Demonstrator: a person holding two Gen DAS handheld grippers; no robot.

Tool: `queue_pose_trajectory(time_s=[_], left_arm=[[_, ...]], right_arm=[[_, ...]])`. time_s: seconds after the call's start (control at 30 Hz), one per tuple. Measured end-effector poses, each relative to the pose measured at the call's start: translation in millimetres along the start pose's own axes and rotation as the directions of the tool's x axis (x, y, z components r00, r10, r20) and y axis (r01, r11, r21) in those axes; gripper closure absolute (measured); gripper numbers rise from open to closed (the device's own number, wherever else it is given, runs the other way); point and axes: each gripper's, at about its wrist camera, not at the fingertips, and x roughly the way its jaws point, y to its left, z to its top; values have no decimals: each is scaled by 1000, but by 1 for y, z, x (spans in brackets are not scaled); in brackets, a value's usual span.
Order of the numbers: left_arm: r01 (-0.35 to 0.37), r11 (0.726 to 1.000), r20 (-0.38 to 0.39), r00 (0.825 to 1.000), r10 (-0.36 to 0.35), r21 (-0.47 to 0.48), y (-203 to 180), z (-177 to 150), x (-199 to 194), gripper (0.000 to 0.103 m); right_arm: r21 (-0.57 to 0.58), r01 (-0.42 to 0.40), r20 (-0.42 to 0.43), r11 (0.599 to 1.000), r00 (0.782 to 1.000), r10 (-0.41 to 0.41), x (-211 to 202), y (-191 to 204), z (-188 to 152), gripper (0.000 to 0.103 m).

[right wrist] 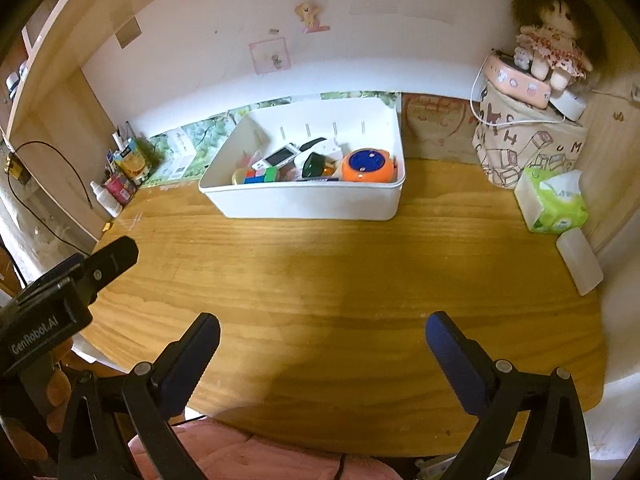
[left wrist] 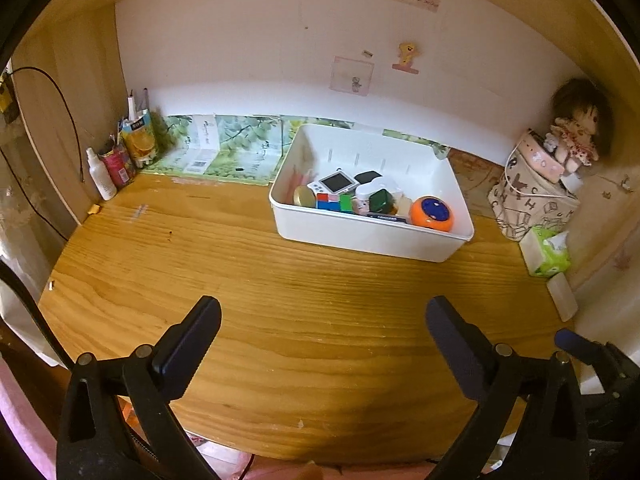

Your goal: Organize rigid objects

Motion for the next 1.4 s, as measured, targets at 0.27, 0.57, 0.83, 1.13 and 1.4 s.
queue_pose_trajectory(time_s=[0.27,0.57,0.83,1.13,1.4], left_arm=[[-41,999,73,997,38,33,-10,-2,-8,1],[-46,999,101,994,45,3,-10,-4,-14,1],[-21,999,93,996,19,29,-14,-3,-11,1],[5,998,93,996,-11,66,-15,-1,-6,1],[-1,998,93,996,-6,68,-10,5,0,1]], right_arm=[[13,0,-52,1000,999,1,20,-3,3,0],[-21,30,-56,999,998,-31,23,1,6,0],[-38,62,-45,997,997,-64,20,8,4,0],[-41,83,-17,996,996,-84,19,14,4,0],[-50,89,-21,995,996,-91,29,19,15,0]])
